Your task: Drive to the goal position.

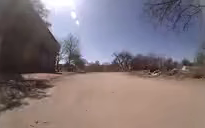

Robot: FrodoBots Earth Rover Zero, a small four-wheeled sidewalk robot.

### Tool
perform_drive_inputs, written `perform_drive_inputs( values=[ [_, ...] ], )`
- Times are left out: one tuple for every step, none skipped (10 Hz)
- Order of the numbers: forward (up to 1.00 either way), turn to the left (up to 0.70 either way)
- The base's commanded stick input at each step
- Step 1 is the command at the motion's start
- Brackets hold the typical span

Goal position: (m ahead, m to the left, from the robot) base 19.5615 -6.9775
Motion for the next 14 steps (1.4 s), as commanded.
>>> perform_drive_inputs(
  values=[
    [1.0, 0.0],
    [1.0, 0.0],
    [1.0, 0.0],
    [1.0, 0.0],
    [1.0, 0.0],
    [1.0, 0.0],
    [1.0, 0.0],
    [1.0, 0.0],
    [1.0, 0.0],
    [1.0, 0.0],
    [1.0, 0.0],
    [1.0, 0.0],
    [1.0, 0.0],
    [1.0, 0.0]
  ],
)
